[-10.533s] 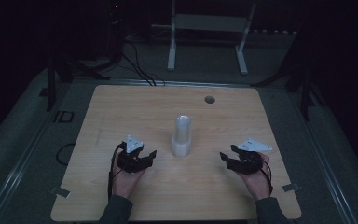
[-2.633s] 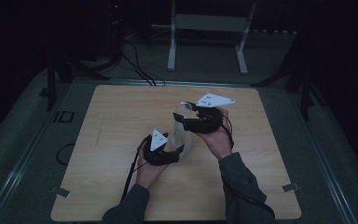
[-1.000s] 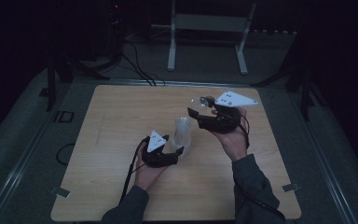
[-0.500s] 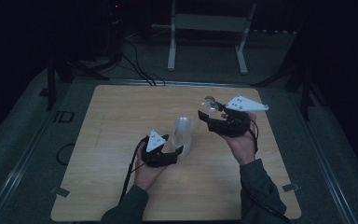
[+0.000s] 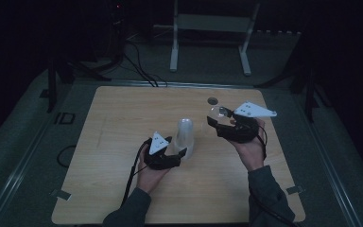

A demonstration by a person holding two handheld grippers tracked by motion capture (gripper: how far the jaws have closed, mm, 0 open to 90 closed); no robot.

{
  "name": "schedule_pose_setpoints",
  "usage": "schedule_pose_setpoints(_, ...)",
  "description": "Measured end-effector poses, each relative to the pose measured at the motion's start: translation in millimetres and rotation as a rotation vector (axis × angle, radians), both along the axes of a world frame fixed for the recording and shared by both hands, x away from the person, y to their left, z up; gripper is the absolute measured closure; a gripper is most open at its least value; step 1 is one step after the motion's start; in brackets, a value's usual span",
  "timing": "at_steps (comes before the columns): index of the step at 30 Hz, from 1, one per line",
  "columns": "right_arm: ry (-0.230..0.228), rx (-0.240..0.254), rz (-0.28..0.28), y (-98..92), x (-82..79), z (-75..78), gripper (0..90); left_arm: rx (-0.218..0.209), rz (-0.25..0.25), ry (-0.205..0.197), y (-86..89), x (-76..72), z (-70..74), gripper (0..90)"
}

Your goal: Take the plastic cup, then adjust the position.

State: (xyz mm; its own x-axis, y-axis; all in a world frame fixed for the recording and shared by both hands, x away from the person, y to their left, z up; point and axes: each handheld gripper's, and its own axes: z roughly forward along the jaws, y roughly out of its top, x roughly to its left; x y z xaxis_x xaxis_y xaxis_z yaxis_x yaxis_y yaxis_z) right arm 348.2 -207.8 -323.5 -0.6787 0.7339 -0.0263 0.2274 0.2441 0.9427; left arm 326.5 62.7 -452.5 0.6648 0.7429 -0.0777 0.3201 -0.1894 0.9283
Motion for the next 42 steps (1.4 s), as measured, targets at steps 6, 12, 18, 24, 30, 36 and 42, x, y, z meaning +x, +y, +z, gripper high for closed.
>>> schedule_pose_setpoints(6,0.013,-0.003,-0.014,-6.0,-1.9,-8.2,39.6,0.003,-0.008,-0.007,-2.1,-2.6,1.7,26.1)
schedule_pose_setpoints(12,0.022,0.006,-0.032,-13.1,-2.6,-14.0,39.7,0.005,-0.015,-0.008,-3.9,-4.5,2.3,26.1)
schedule_pose_setpoints(18,0.03,0.009,-0.04,-16.4,-3.8,-18.8,39.7,0.008,-0.026,-0.014,-5.9,-8.0,3.8,26.1)
schedule_pose_setpoints(24,0.026,0.02,-0.045,-18.9,-5.0,-23.2,40.6,0.01,-0.035,-0.024,-8.2,-11.8,5.8,27.5)
schedule_pose_setpoints(30,0.04,0.021,-0.05,-21.2,-5.6,-28.4,40.6,0.013,-0.054,-0.024,-12.0,-14.1,6.4,29.5)
schedule_pose_setpoints(36,0.042,0.026,-0.055,-22.8,-7.0,-30.7,40.5,0.014,-0.066,-0.026,-17.1,-15.8,6.3,29.6)
schedule_pose_setpoints(42,0.053,0.03,-0.057,-23.1,-8.2,-36.2,40.4,0.017,-0.073,-0.028,-19.7,-17.3,6.5,29.5)
